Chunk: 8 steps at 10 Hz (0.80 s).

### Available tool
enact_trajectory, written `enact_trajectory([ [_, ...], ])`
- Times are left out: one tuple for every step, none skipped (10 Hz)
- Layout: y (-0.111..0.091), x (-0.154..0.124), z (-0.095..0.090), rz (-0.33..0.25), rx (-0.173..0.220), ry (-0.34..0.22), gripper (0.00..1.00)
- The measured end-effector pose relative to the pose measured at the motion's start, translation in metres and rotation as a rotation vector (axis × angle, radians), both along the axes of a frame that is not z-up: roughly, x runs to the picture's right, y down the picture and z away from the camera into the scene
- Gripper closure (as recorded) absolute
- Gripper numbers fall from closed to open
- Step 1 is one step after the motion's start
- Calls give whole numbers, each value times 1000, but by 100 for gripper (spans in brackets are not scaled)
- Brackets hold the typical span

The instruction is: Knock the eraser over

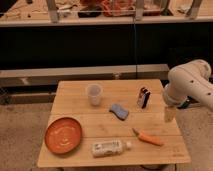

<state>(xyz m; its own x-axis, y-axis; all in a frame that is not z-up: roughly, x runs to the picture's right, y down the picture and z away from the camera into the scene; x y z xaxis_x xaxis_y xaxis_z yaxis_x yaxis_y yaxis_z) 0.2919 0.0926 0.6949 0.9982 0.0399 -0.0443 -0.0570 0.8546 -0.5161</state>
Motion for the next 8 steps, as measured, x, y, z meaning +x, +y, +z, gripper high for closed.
enact_trajectory([
  [-7,-1,6,-2,11,-7,20],
  [-9,1,6,-2,16,-7,20],
  [-9,3,6,-1,20,-7,20],
  [-12,6,8,-2,27,-4,20],
  [-15,6,12,-1,30,-10,20],
  [-16,5,17,-2,30,-14,20],
  [-19,6,20,-3,33,-16,20],
  [-21,7,23,-4,36,-17,20],
])
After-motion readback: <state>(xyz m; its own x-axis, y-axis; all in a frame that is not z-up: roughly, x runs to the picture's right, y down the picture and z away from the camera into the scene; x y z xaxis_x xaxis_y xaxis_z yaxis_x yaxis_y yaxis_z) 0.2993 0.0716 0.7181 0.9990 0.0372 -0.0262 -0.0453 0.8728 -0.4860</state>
